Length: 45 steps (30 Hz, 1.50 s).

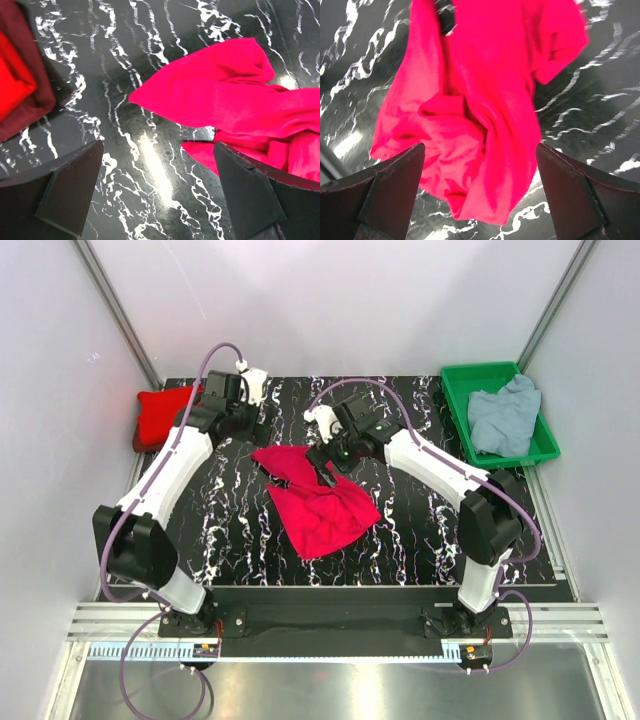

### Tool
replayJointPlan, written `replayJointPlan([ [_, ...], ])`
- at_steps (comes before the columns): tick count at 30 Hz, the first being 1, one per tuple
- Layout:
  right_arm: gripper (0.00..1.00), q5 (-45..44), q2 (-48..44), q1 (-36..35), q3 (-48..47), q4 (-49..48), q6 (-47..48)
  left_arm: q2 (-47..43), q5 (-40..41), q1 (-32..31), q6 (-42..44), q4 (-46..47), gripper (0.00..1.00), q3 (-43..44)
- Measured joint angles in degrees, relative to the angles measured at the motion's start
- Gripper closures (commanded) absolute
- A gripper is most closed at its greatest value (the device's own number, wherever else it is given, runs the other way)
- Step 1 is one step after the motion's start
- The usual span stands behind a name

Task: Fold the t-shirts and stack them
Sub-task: Flatten the tshirt out

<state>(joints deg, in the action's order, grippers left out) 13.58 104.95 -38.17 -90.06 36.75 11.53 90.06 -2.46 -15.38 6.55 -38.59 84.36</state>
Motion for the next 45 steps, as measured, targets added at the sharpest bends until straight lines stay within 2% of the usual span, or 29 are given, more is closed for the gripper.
replayJointPlan([
  [6, 0.01, 1.2, 3.7, -2.4, 0.0, 1.9, 3.9, -1.6, 3.0, 0.9, -0.4, 4.5, 0.01, -2.5],
  [14, 0.01, 1.7, 9.8, -4.9, 0.0, 1.8, 5.4, -2.6, 4.7, 4.2, 0.1, 4.5, 0.01, -3.7],
  [17, 0.07, 1.7, 10.5, -5.6, -0.4, 1.4, 5.7, -3.5, 4.7, 6.5, -0.7, 4.9, 0.01, -4.3],
  [18, 0.21, 1.6, 10.6, -5.9, -0.4, 1.2, 5.9, -3.6, 4.7, 7.1, -1.0, 4.9, 0.01, -4.4],
  [20, 0.36, 1.0, 10.6, -6.4, -0.5, 0.6, 6.5, -3.8, 4.6, 7.8, -1.5, 4.9, 0.01, -4.4],
  [21, 0.51, 0.7, 10.6, -6.7, -0.5, 0.4, 6.7, -3.8, 4.6, 8.0, -1.6, 4.9, 0.01, -4.4],
  [24, 0.81, -0.6, 10.5, -7.3, -0.4, 0.0, 7.2, -4.2, 4.6, 8.3, -1.9, 5.2, 0.01, -4.8],
  [25, 1.00, -0.9, 10.3, -7.4, -0.2, -0.2, 7.2, -4.4, 4.5, 8.3, -2.1, 5.3, 0.01, -5.1],
  [30, 1.00, -5.4, 6.1, -7.4, 1.7, -0.4, 9.4, -4.9, 4.1, 8.6, -2.6, 5.3, 0.01, -5.3],
  [35, 1.00, -10.7, -3.4, -5.0, 0.7, 0.5, 11.5, -5.8, 3.9, 8.8, -3.3, 5.3, 0.01, -5.3],
  [40, 1.00, -14.8, -5.8, 1.5, -16.9, 1.6, 11.6, -7.1, 3.9, 10.2, -4.6, 5.6, 0.01, -5.7],
  [45, 1.00, -14.4, -3.4, 2.0, -36.5, 3.5, 10.5, -8.0, 3.7, 13.4, -6.8, 5.5, 0.01, -5.7],
])
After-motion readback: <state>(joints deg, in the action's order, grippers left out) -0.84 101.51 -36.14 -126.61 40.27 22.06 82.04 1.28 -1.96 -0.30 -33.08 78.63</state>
